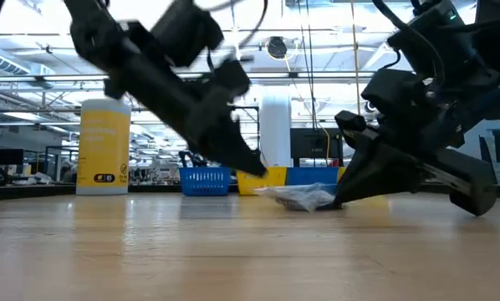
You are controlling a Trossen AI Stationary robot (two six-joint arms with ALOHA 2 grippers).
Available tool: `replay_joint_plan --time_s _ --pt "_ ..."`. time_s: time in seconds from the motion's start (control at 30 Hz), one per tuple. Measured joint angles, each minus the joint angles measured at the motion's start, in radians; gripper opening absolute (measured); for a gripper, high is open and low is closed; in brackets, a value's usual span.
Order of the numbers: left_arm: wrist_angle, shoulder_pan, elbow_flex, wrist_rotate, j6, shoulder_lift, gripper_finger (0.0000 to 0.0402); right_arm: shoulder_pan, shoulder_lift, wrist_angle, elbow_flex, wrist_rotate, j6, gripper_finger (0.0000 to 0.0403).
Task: Pick & Place Travel size toiletries
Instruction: Put the black comb into the left blue bin
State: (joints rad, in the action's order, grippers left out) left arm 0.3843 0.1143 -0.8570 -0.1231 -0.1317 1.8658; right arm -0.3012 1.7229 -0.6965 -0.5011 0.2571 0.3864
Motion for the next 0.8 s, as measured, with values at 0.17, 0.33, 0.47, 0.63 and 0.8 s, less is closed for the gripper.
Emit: replay_joint_plan --time_s 0.17,0.33,0.47,0.63,0.8 --pt "-0.151 0.054 0.000 -0.213 0.062 -0.148 0.0026 -0.032 0.000 -0.090 0.002 0.123 -0.034 0.0008" --pt "-0.170 0.136 -0.001 -0.383 0.193 -0.212 0.0026 -0.040 0.000 -0.278 0.022 0.020 -0.097 0.0002" --pt "-0.147 0.183 0.000 -0.387 0.270 -0.213 0.0026 -0.039 0.000 -0.532 0.084 -0.105 -0.149 0.0001" --pt "-0.136 0.205 0.000 -0.253 0.368 -0.213 0.0027 -0.039 -0.003 -0.876 0.194 -0.159 -0.196 0.0001" --pt "0.049 0.205 -0.001 -0.057 0.430 -0.180 0.0063 -0.032 -0.041 -0.871 0.205 -0.157 -0.199 0.0001"
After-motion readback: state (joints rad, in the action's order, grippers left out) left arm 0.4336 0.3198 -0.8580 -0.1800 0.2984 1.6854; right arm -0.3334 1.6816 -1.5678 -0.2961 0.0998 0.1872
